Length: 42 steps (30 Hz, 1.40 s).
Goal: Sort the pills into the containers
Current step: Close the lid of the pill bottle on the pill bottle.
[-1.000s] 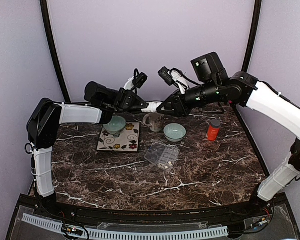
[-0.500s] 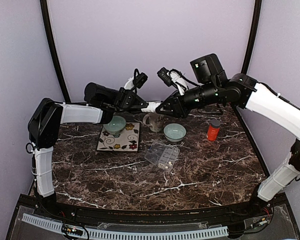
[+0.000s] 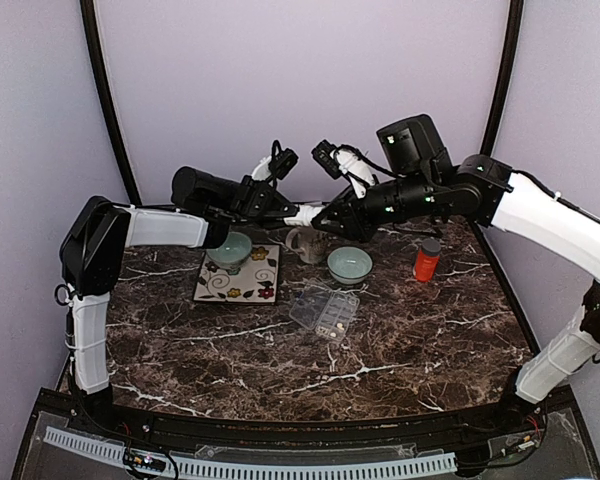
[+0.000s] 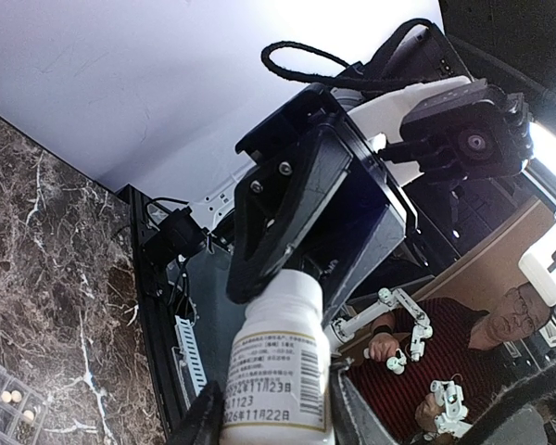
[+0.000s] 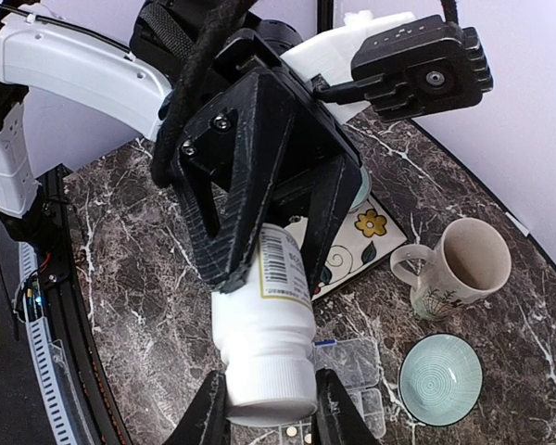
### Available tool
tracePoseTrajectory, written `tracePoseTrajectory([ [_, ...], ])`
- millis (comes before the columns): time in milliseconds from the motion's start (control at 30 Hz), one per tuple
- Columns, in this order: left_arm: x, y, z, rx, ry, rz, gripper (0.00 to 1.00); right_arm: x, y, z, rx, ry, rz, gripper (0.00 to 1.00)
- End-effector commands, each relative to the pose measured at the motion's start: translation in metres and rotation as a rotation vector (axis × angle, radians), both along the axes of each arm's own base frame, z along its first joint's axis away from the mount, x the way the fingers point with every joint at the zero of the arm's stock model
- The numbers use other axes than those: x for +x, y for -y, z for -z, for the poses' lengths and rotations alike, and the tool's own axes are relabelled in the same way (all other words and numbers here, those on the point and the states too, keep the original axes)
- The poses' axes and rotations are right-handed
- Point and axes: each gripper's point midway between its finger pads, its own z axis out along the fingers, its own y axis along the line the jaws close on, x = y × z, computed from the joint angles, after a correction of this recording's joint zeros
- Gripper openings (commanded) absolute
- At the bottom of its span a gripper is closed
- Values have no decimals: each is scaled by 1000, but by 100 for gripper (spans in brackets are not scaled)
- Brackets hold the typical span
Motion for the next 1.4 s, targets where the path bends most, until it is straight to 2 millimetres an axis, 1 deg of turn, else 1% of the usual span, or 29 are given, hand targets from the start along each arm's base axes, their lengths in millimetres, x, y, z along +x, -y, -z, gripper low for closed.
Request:
tracePoseTrajectory([
  [0, -35, 13, -61, -213, 104, 7, 0, 2, -25, 30, -48, 34, -23, 5],
  [533, -41, 17, -64, -210, 117, 38, 0, -5, -34, 26, -13, 17, -76, 4],
  [833, -41, 17, -71, -239, 134, 31, 0, -10, -42, 11, 75, -60, -108, 3],
  [1233, -38, 17, -86, -319, 154, -18, 0, -5, -46, -5, 176, -139, -67, 3],
  [1300, -38, 16, -87, -324, 157, -24, 0, -2, -50, 3, 170, -166, -62, 3],
  [1367, -39, 16, -88, -328, 165, -31, 0, -2, -51, 1, 182, -184, -60, 3],
])
